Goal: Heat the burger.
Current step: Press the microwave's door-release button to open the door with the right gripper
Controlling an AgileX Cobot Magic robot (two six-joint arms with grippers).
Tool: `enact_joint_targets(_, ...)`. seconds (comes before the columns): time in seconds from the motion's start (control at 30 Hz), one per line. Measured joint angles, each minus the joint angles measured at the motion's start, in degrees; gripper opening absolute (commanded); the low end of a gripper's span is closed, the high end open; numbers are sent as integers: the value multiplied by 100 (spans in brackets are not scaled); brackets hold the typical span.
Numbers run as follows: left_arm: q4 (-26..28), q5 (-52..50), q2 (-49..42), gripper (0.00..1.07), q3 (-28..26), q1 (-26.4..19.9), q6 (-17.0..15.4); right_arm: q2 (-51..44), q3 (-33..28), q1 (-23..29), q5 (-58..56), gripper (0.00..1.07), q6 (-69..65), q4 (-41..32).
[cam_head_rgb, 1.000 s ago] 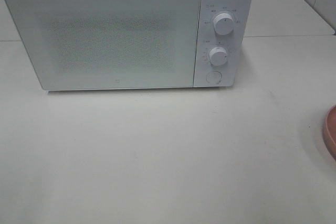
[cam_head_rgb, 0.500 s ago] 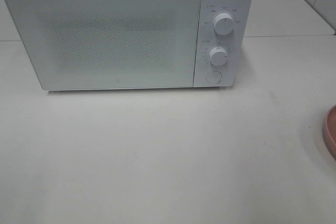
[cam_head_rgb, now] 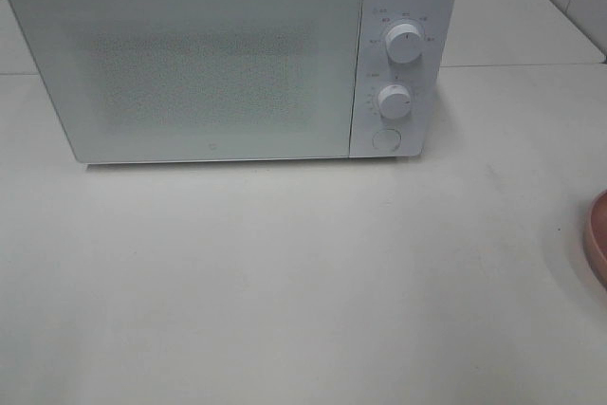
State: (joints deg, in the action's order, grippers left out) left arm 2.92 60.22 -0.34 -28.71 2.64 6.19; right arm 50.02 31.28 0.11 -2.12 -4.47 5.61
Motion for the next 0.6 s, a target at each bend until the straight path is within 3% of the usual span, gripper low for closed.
enact_joint_targets(0.3, 0, -6, 0, 98, 0, 0, 0, 688, -556, 0, 2080, 75, 264, 11)
enact_joint_targets(0.47, 0, -6, 0, 98, 0, 0, 0, 1003, -934, 6, 3157, 75, 682, -441)
enact_joint_targets(0.6, 0, -6, 0, 98, 0, 0, 0, 1381, -1226, 390, 4011, 75, 1243, -1186)
